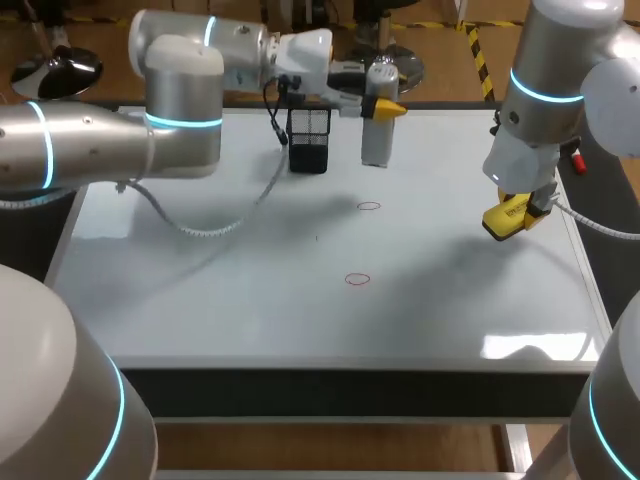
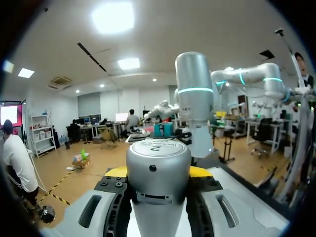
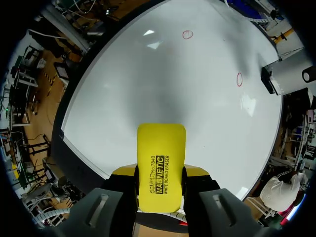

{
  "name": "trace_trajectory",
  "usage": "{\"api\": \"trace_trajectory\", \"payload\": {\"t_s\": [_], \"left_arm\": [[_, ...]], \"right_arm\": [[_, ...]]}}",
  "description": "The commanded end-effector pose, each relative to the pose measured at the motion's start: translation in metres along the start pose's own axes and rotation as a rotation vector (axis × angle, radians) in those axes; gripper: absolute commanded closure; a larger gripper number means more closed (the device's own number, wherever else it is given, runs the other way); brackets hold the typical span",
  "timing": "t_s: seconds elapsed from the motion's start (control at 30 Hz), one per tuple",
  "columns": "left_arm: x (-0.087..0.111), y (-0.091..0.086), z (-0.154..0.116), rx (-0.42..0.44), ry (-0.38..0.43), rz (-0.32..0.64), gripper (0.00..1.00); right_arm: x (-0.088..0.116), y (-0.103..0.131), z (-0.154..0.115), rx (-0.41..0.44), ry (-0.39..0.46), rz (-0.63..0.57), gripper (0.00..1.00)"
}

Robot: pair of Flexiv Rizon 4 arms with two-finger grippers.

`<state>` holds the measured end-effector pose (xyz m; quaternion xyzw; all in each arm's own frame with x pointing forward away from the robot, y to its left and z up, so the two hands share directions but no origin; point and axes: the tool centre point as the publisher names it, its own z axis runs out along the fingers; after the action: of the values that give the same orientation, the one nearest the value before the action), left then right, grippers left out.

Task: Pick up the inspection probe, press it on each red-marked spot on the whiteboard one by one, put down the probe, pick up the eraser, and wipe off all the red marks.

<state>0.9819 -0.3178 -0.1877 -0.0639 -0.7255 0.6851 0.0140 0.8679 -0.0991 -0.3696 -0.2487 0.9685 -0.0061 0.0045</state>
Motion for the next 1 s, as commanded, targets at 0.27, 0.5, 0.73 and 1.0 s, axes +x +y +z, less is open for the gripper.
{"api": "trace_trajectory", "payload": {"t_s": [0.27, 0.5, 0.73, 1.0], "left_arm": [[-0.049, -0.017, 0.0, 0.006, -0.001, -0.009, 1.0], [-0.078, -0.017, 0.0, 0.004, -0.033, -0.004, 1.0], [-0.098, -0.015, 0.001, 0.009, -0.066, -0.017, 1.0], [-0.111, -0.012, -0.002, 0.018, -0.072, -0.024, 1.0]], "right_arm": [[0.0, 0.0, 0.0, 0.002, 0.002, -0.001, 1.0], [0.0, 0.0, 0.0, 0.002, 0.002, -0.001, 1.0], [0.0, 0.0, 0.0, 0.002, 0.002, -0.001, 1.0], [0.0, 0.0, 0.0, 0.002, 0.002, -0.001, 1.0]]}}
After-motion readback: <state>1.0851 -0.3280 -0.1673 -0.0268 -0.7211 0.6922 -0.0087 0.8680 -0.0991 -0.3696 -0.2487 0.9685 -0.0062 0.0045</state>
